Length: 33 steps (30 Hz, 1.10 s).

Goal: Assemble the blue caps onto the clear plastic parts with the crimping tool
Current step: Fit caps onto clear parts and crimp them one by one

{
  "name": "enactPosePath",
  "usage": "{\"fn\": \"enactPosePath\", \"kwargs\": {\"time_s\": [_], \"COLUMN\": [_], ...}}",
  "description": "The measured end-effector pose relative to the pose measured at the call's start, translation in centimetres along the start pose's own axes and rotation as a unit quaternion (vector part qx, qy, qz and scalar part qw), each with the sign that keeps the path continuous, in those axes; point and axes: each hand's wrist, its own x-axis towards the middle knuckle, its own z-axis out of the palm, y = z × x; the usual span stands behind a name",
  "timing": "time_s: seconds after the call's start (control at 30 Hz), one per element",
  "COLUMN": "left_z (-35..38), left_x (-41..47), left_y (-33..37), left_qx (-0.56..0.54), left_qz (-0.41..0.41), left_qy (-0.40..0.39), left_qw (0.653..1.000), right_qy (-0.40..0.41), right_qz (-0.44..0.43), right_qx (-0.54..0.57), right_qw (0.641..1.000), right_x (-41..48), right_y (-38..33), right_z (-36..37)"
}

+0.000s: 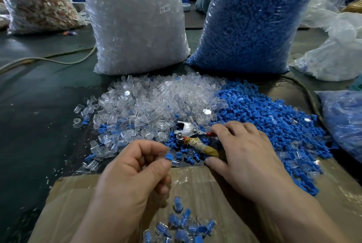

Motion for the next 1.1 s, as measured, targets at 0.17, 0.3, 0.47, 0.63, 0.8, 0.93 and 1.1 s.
{"fn": "enactPosePath", "kwargs": {"time_s": [0.17, 0.3, 0.47, 0.63, 0.8, 0.93, 1.1], "left_z": [0.2, -0.1, -0.7, -1.4, -1.8, -2.0, -2.0], "left_x": [-0.1, 0.0, 0.3, 0.6, 0.5, 0.5, 0.6], "left_y": [-0.1, 0.0, -0.3, -0.4, -0.4, -0.5, -0.6], "left_qx": [-0.035, -0.069, -0.056, -0.032, -0.022, -0.005, 0.01], "left_qz": [-0.033, -0.05, -0.028, 0.028, 0.058, 0.077, 0.097], "left_qy": [0.003, 0.013, 0.025, 0.027, 0.019, 0.019, 0.027], "left_qw": [0.999, 0.996, 0.998, 0.999, 0.998, 0.997, 0.995], "right_qy": [0.006, 0.055, 0.084, 0.041, 0.046, 0.047, 0.041], "right_qz": [0.019, 0.029, -0.033, -0.1, -0.124, -0.128, -0.136], "right_qx": [-0.02, 0.016, 0.097, 0.097, 0.11, 0.111, 0.112], "right_qw": [1.0, 0.998, 0.991, 0.989, 0.985, 0.984, 0.983], "right_x": [0.3, 0.2, -1.1, -1.9, -2.2, -2.2, -2.2], "right_y": [-0.2, -0.2, -0.7, -1.1, -1.2, -1.1, -1.1], "right_z": [0.0, -0.4, -1.2, -1.9, -2.3, -2.2, -2.0]}}
